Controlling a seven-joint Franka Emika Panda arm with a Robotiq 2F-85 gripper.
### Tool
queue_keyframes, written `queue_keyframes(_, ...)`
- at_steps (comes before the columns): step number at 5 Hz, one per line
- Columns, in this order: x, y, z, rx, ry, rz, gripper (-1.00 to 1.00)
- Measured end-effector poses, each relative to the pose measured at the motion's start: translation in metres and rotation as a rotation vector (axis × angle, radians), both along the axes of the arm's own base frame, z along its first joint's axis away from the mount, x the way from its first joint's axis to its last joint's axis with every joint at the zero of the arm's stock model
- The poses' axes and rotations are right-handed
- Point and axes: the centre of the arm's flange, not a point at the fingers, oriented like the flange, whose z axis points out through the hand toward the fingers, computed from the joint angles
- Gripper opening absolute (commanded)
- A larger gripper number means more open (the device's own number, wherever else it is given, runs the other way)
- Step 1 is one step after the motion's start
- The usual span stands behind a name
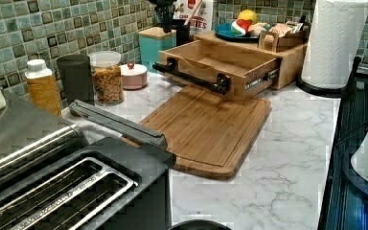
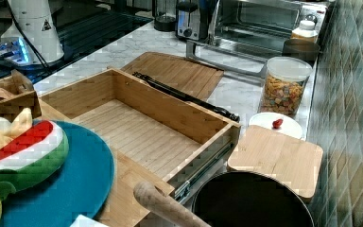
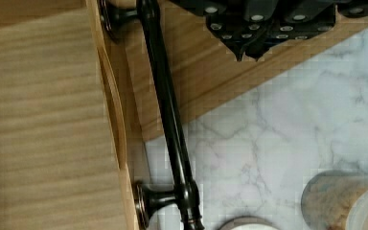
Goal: Close the drawer.
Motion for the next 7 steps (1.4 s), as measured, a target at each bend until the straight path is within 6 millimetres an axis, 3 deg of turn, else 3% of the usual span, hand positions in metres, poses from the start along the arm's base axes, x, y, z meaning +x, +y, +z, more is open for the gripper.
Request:
queue_keyframes(2,0.013,-0.002,-0.042,-0.001,-0.065,0.039,-1.00)
queue_keyframes(4,0.002,-0.001,-0.077,0.006,-0.052,0.082,-1.00)
queue_keyframes(7,-0.009,-0.031,-0.111,-0.001,-0.039,0.168,-1.00)
